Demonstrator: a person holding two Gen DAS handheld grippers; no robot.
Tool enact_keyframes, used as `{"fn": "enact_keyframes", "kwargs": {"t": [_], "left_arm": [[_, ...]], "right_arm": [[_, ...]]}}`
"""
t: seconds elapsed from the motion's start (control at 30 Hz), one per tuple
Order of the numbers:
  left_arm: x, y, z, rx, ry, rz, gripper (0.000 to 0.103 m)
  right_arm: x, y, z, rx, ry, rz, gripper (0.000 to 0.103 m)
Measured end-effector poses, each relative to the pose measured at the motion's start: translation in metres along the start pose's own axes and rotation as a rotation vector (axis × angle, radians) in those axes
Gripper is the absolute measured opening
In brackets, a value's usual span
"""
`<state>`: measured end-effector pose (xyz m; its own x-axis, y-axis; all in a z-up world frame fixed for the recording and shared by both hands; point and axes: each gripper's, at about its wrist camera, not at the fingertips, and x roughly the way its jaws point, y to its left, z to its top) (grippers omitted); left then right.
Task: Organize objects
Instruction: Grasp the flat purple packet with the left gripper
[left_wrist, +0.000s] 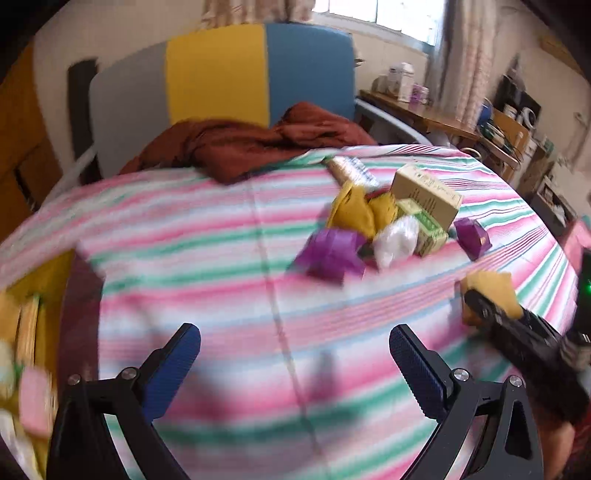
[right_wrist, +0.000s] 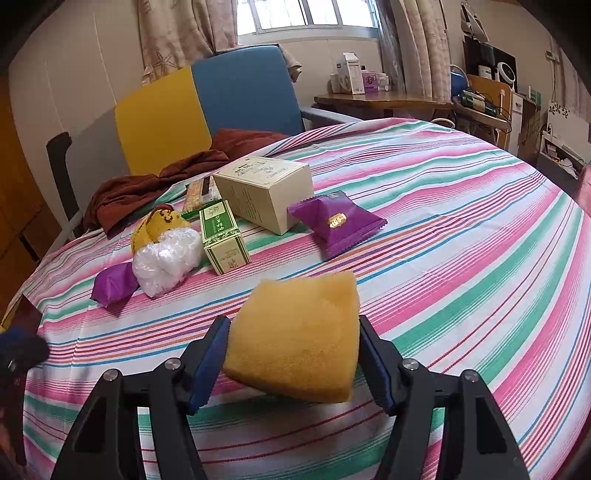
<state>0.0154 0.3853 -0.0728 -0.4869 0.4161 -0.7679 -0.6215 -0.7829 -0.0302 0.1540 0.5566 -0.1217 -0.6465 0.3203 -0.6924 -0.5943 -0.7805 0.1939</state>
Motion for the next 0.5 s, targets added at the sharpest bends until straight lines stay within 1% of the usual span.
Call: {"fn": "enact_keyframes", "kwargs": {"t": [0.1, 0.13, 0.2, 0.23, 0.3, 0.4, 0.43, 0.47, 0.5], "left_arm": [[0.023, -0.008, 0.021, 0.039, -0.006, 0.028, 0.103], [0.029, -0.009, 0.027, 0.049, -0.008, 0.019, 0.103], [0.044, -0.014, 0.036, 0.081, -0.004, 0.026, 0.103], [0.051, -0.017, 0.04, 0.112, -0.002, 0.023, 0.103], [0.063, -0.024, 0.043, 0.168, -0.004, 0.066, 0.103], [0.074, -0.028, 0.042, 0.215, -0.02, 0.06, 0.101], [0.077, -0.028, 0.042, 0.214, -0.026, 0.055, 0.096], [0.081, -0.026, 0.042, 0.198, -0.023, 0.028, 0.086], [0.084, -0.024, 0.041, 0.186, -0.01, 0.007, 0.08]], "right_arm": [[0.001, -0.001, 0.0, 0.004, -0.006, 0.004, 0.068], [0.0, -0.001, -0.001, 0.005, -0.011, 0.007, 0.068], [0.002, -0.001, -0.001, 0.009, -0.014, 0.01, 0.068], [0.001, -0.001, -0.001, 0.01, -0.017, 0.011, 0.068], [0.002, -0.001, 0.0, 0.013, -0.019, 0.014, 0.068], [0.002, -0.001, -0.001, 0.013, -0.022, 0.014, 0.068], [0.002, 0.0, 0.0, 0.012, -0.022, 0.013, 0.068], [0.002, -0.001, -0.001, 0.013, -0.023, 0.014, 0.068], [0.002, -0.001, -0.001, 0.013, -0.024, 0.014, 0.068]]}}
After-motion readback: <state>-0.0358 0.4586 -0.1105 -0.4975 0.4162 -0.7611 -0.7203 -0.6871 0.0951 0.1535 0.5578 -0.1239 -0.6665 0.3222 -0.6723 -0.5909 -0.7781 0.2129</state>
